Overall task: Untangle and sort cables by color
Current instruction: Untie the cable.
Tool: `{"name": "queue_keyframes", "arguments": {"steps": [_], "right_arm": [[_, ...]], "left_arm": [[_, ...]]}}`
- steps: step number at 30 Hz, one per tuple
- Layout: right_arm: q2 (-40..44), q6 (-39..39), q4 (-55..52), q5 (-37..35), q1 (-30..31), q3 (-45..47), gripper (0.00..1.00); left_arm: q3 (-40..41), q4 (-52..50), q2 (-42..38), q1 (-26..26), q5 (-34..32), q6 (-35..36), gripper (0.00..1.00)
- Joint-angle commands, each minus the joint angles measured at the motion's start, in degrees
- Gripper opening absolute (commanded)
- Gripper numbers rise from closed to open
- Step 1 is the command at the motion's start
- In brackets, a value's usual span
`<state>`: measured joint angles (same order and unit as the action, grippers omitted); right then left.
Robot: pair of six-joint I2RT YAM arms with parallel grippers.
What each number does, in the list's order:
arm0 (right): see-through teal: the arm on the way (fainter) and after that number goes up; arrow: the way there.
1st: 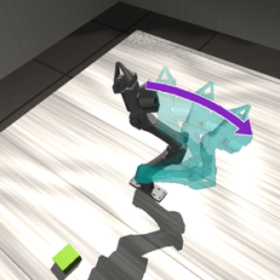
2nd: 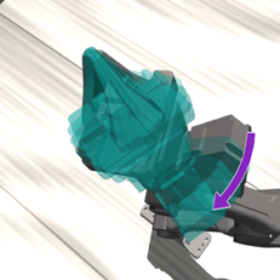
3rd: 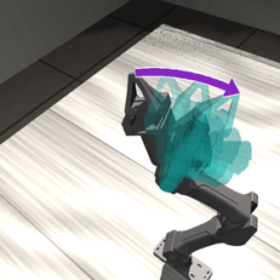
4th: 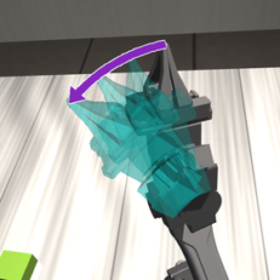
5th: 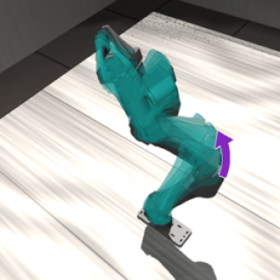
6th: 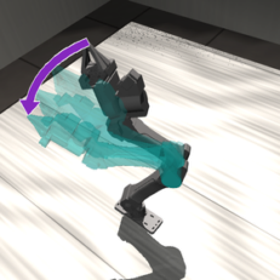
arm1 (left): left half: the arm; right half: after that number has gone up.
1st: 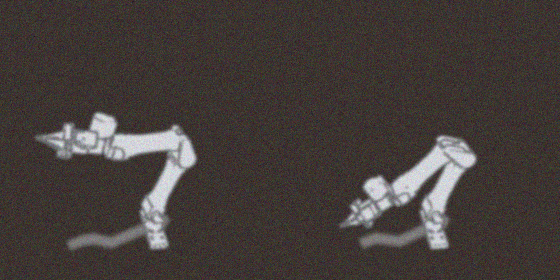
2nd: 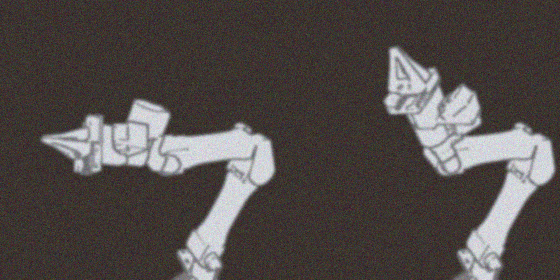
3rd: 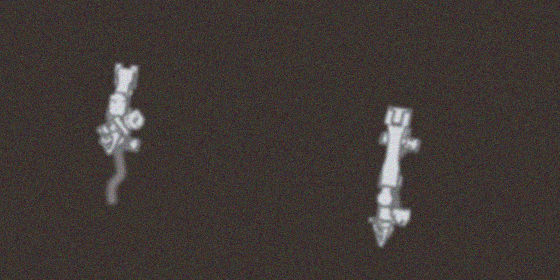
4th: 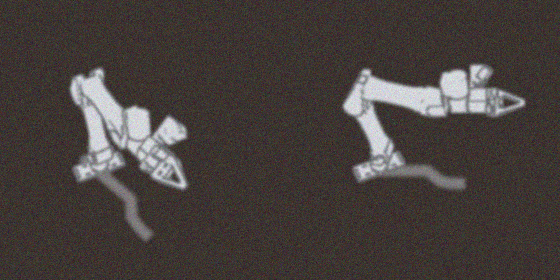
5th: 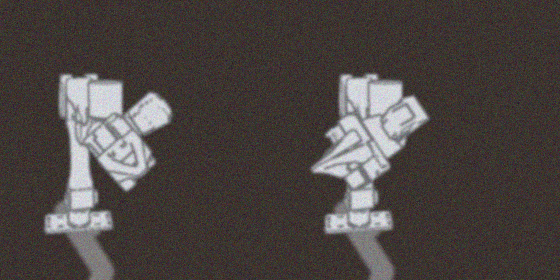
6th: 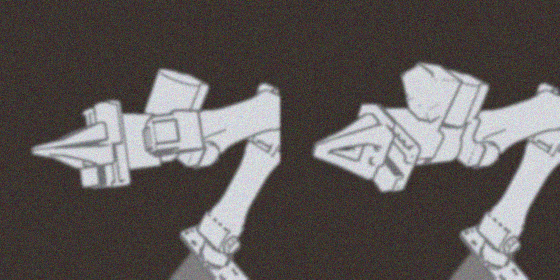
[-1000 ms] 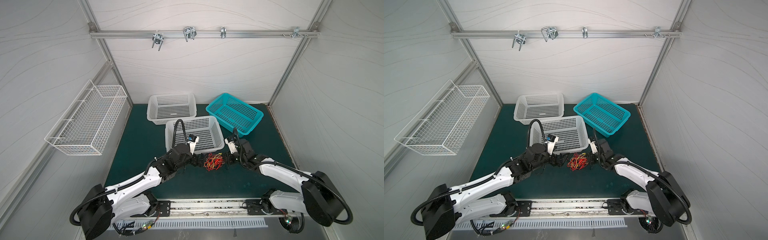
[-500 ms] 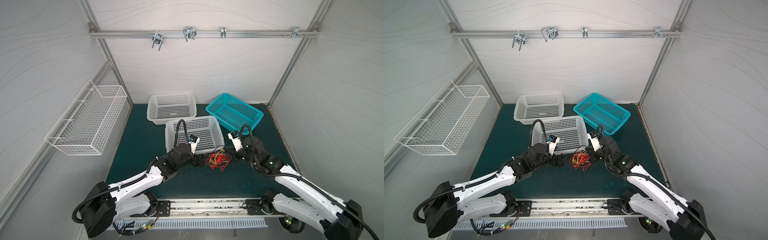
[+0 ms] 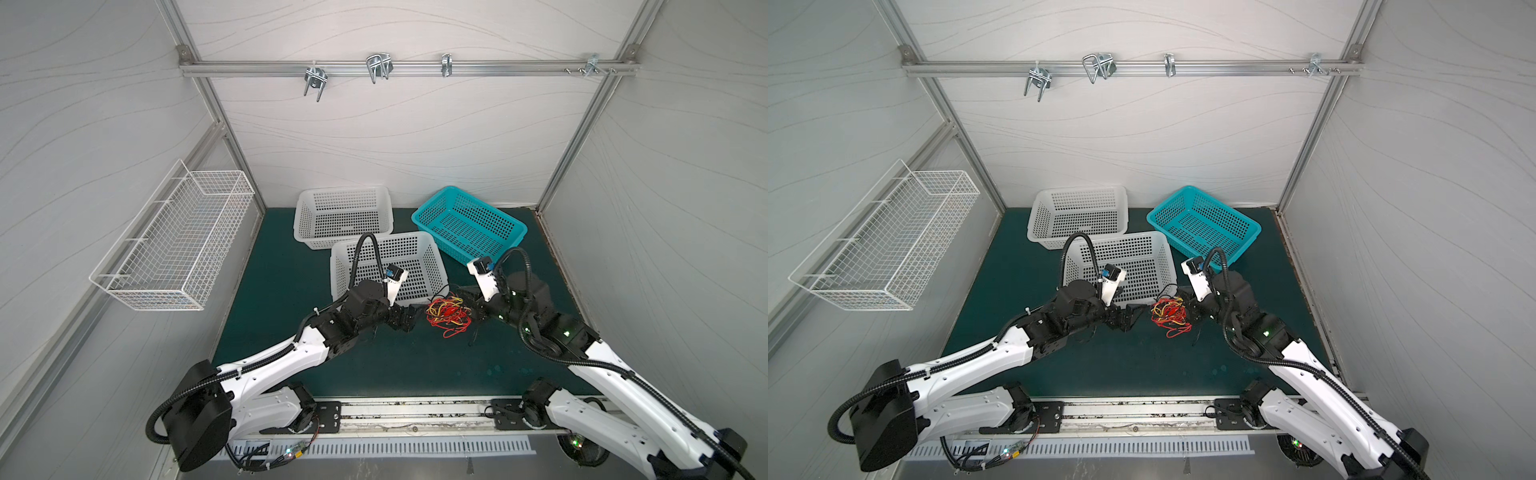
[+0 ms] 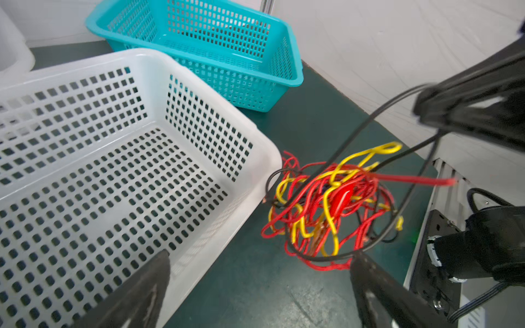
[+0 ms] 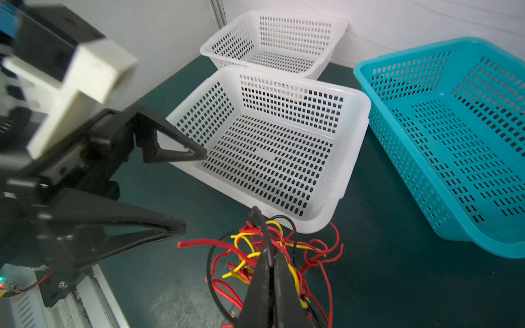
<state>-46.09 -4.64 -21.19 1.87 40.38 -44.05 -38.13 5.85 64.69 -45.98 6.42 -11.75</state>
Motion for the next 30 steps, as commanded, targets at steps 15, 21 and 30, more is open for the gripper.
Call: {"name": "queue_keyframes", "arguments": {"steps": [15,21,30], "right_arm": [[3.5,0.5,4.4,1.2,0.2,5.3,0.0],[3.6,-0.3,6.4,2.6,0.2,6.9,0.0],[3.7,-4.7,8.1,-2.3,0.1,9.3,0.0]], "left_arm": [[-14.3,0.7,15.9,-4.4,1.1,6.9,0.9],[-18.5,1.3,20.8,-4.8,2.9,6.7,0.8],[-25.6,-0.1,28.0,-5.5,3.2,5.9,0.26]]}}
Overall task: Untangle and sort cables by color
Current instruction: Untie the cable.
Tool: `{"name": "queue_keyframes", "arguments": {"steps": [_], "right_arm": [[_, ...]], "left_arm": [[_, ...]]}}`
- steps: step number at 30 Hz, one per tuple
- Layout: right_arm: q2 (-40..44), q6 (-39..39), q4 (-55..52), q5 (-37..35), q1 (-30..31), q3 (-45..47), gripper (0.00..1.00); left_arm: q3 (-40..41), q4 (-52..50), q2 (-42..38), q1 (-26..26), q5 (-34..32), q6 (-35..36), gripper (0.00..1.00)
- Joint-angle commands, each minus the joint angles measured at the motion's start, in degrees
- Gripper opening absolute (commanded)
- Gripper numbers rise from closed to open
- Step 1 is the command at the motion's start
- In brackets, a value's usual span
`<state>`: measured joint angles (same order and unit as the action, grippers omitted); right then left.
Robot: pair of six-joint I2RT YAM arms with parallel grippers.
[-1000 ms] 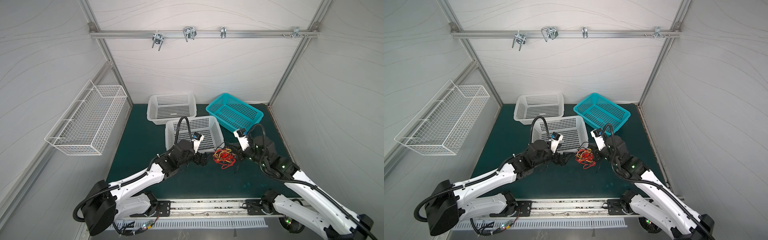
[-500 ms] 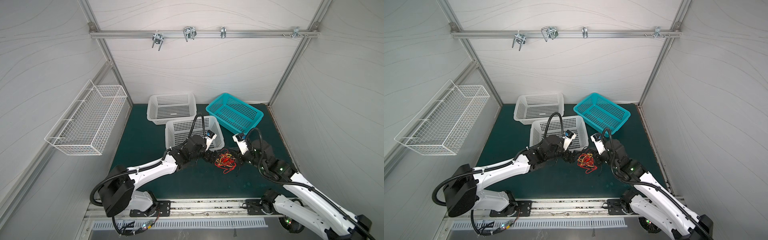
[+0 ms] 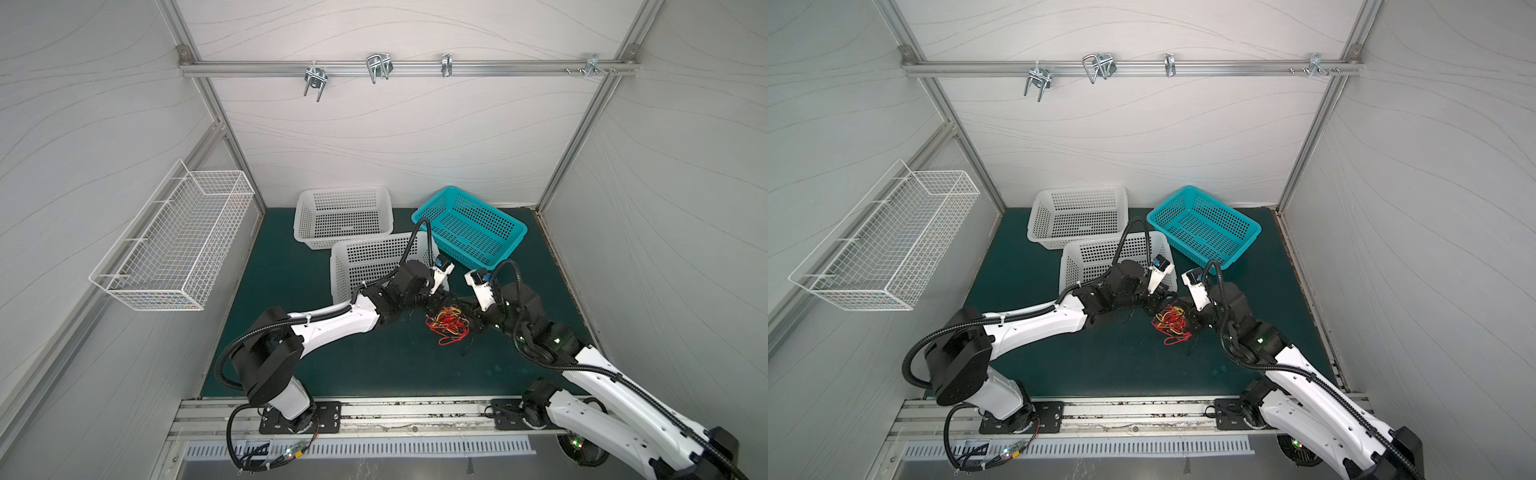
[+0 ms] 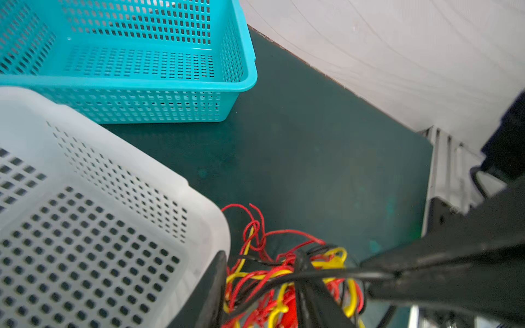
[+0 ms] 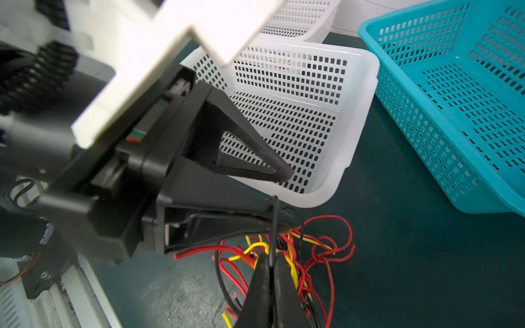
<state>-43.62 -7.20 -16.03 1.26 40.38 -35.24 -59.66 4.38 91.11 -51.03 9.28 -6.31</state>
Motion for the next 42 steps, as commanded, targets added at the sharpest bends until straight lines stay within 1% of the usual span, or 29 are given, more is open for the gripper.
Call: {"name": "queue_keyframes", "arguments": {"steps": [1,2,3,4,7,8,11,12,15,16,19,22,26,29,36,42], "right_arm": [[1.5,-2.6,3.2,-2.5,0.1,0.8,0.0],[1.6,-3.1,3.2,-3.3,0.1,1.0,0.0],[1.7,-3.6,3.0,-4.1,0.1,1.4,0.0],[1.8,-4.3,2.6,-5.6,0.0,1.6,0.0],[1.8,-6.1,0.7,-8.4,-0.3,2.2,0.0],[1.8,-6.8,0.0,-9.0,-0.5,2.4,0.02],[2.1,-10.4,-3.9,-11.1,-2.1,2.6,0.23],[2.5,-12.0,-6.4,-11.7,-3.0,2.4,0.34],[5.7,-15.5,-11.9,-10.8,-6.2,2.9,0.47],[7.5,-16.3,-13.2,-10.4,-7.2,3.5,0.49],[12.5,-17.7,-15.9,-8.9,-9.7,5.2,0.52],[15.8,-18.4,-17.3,-8.0,-11.4,6.6,0.52],[17.8,-18.5,-15.7,-4.2,-13.0,8.4,0.52],[17.4,-18.8,-14.2,-3.5,-13.2,9.5,0.52],[14.0,-18.9,-8.8,-3.0,-13.8,10.6,0.54],[9.7,-19.5,-6.8,-4.2,-14.8,10.0,0.61]], "left_arm": [[-4.9,1.1,2.4,-0.5,0.0,0.4,0.2],[-5.6,0.8,3.1,-0.6,0.0,0.4,0.13],[-6.6,0.3,3.8,-0.8,-0.1,0.3,0.04],[-7.3,0.2,4.4,-0.8,-0.3,0.1,0.0],[-8.6,0.7,5.6,-0.9,-0.4,-0.7,0.0],[-8.8,0.9,5.8,-1.0,-0.5,-1.0,0.0],[-10.1,1.4,6.8,-0.8,-1.4,-2.3,0.0],[-11.0,0.8,7.2,-0.8,-2.1,-3.0,0.0],[-14.0,-1.0,8.7,-0.8,-2.3,-4.0,0.0],[-15.1,-1.4,9.2,-0.8,-1.6,-4.2,0.0],[-17.9,-2.2,10.2,-0.8,0.7,-4.4,0.0],[-20.6,-3.4,10.6,-0.8,1.6,-4.5,0.0],[-25.5,-6.8,11.2,-0.8,2.2,-4.5,0.0],[-29.4,-9.3,12.0,-0.8,3.9,-5.3,0.0],[-35.4,-10.5,12.2,-0.8,9.8,-6.9,0.0],[-40.5,-11.8,11.6,-0.8,14.0,-6.4,0.0]]}}
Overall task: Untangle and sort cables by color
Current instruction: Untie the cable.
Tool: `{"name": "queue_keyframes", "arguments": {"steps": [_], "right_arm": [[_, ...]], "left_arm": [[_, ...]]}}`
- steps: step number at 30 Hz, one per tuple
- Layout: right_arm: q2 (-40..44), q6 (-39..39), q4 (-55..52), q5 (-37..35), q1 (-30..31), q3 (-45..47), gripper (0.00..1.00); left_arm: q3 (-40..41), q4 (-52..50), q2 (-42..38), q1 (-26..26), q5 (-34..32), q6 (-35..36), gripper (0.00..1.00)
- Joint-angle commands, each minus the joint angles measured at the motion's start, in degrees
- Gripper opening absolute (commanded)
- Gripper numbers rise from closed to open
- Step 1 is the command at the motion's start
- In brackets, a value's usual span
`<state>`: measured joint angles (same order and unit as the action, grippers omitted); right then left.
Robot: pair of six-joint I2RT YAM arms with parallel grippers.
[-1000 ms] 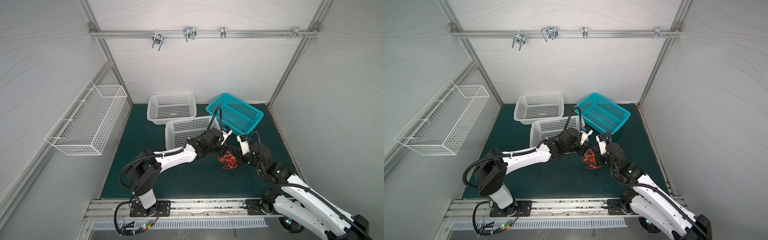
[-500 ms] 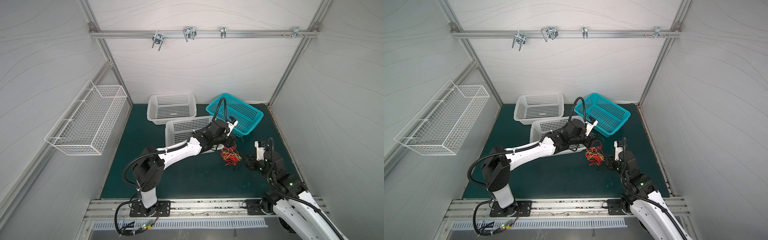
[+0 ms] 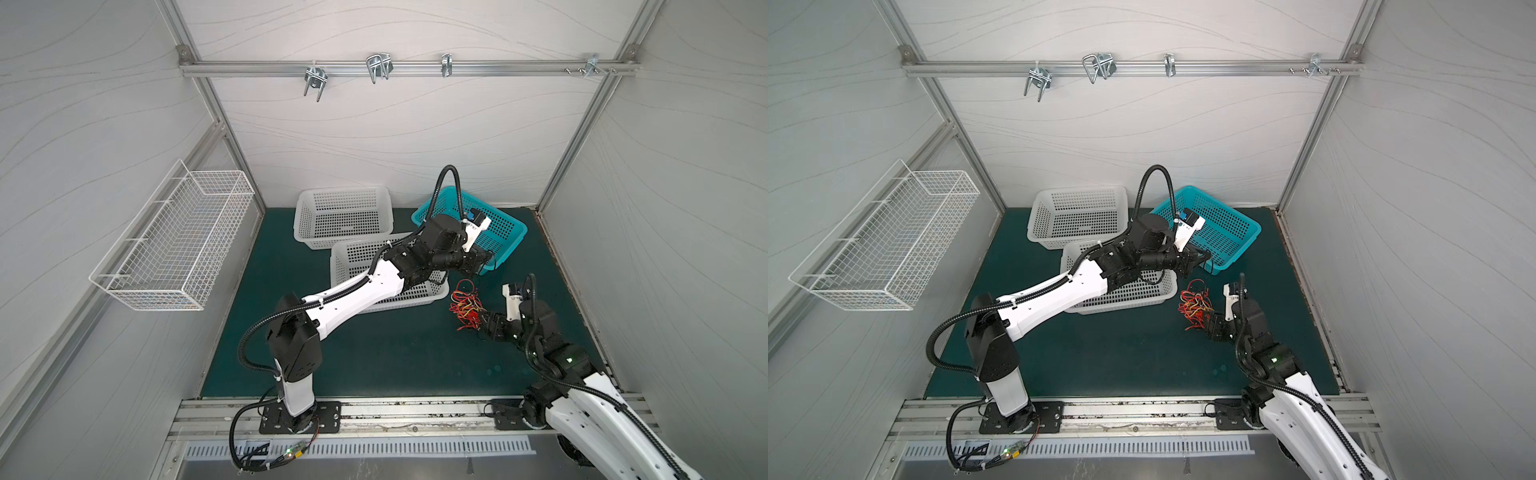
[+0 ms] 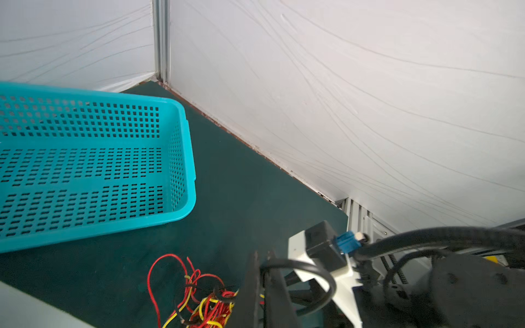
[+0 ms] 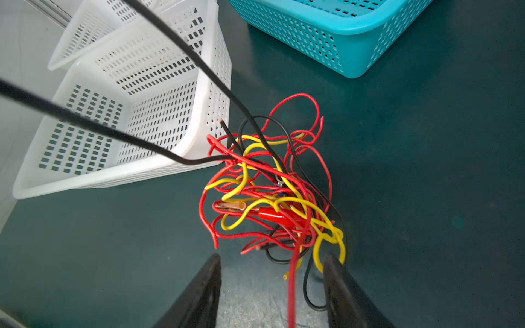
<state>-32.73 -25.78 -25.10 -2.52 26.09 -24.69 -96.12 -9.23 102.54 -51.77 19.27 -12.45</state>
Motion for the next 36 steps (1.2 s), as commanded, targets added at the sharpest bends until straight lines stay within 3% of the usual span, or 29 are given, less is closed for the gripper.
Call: {"name": "queue_keyframes", "arguments": {"steps": [1,9,18,25,29,36], "right_arm": [[-1.7,-1.0,2.4,-0.8,-0.6,-0.6,0.63],[-5.5,-3.4,2.8,-5.3,-2.6,0.4,0.65],[-8.8,-5.6,7.3,-3.8,-5.3,2.3,0.64],[-3.2,2.4,10.3,9.3,-5.3,1.3,0.65],[-1.6,2.8,12.7,14.4,-5.3,1.0,0.67],[-9.5,1.5,20.4,18.3,-4.6,-0.7,0.66]], "left_arm": [[-4.6,2.1,-0.1,-0.1,4.7,-0.4,0.0],[-10.0,2.7,-1.2,0.0,7.7,-1.1,0.0],[-12.6,2.5,-1.5,0.9,8.3,-1.7,0.0],[-11.5,-1.5,0.3,2.0,3.2,-2.0,0.0],[-12.7,-4.7,2.1,2.3,0.4,-2.1,0.0],[-12.6,-5.4,3.6,2.3,0.1,-2.3,0.0]]}}
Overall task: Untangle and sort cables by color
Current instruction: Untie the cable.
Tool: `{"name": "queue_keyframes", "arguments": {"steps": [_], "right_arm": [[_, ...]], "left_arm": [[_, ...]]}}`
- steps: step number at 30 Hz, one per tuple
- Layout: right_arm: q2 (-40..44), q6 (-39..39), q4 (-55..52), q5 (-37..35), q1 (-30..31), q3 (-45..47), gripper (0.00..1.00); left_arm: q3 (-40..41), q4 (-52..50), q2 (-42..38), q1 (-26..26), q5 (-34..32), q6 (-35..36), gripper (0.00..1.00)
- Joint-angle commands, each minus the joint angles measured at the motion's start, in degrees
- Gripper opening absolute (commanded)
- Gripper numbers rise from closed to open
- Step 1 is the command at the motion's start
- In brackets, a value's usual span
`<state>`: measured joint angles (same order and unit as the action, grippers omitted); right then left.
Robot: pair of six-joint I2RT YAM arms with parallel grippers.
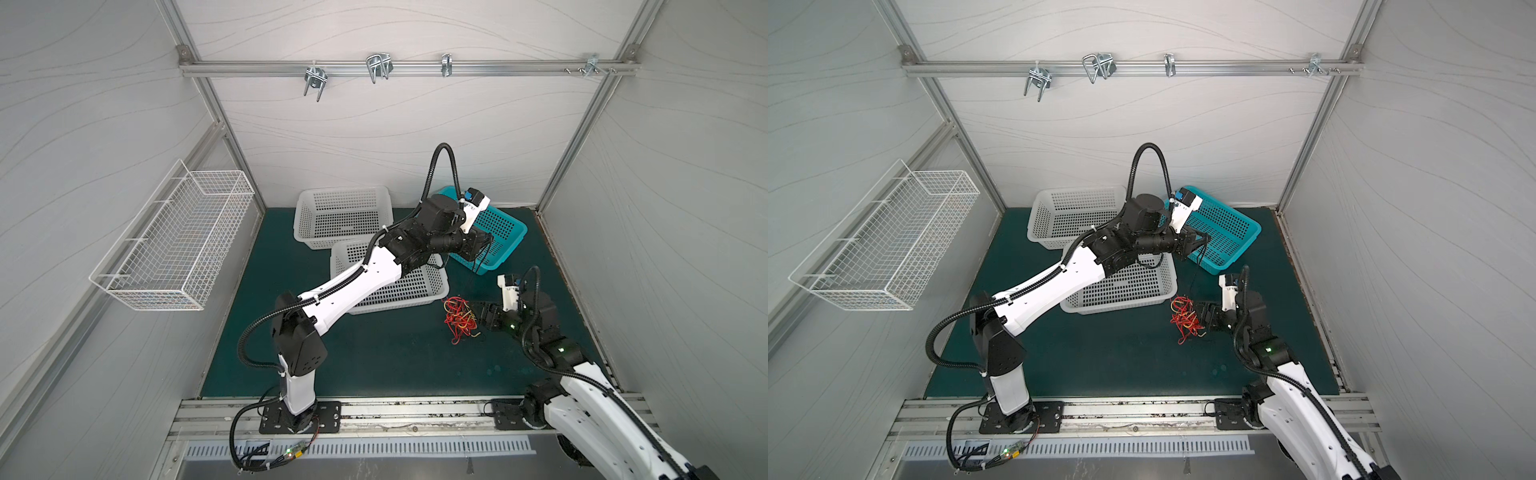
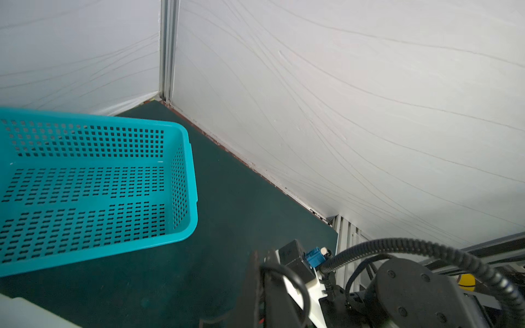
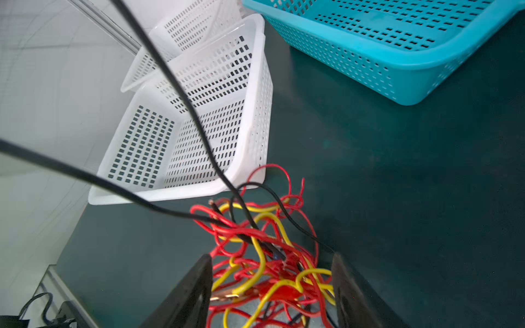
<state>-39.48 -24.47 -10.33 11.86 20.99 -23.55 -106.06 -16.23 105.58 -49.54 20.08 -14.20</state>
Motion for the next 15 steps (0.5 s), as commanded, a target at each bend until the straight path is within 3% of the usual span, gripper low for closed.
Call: {"name": "queue_keyframes", "arguments": {"steps": [1,11,15], "right_arm": [[-4.2,0.3,6.2,3.9,0.9,-2.1,0.66],[-12.1,2.0,3.9,-6.6,10.0,-3.5,0.58],[-15.6,1.4,3.5,-9.7,13.3,-3.9,0.48]], "left_arm": [[-2.6,1.5,0.7,0.1,-0.8,-0.6,0.0],[-3.3,0.0,1.1,0.1,-3.7,1.7,0.0],[-4.1,-0.4,0.9,0.1,-3.6,2.4,0.0]]}}
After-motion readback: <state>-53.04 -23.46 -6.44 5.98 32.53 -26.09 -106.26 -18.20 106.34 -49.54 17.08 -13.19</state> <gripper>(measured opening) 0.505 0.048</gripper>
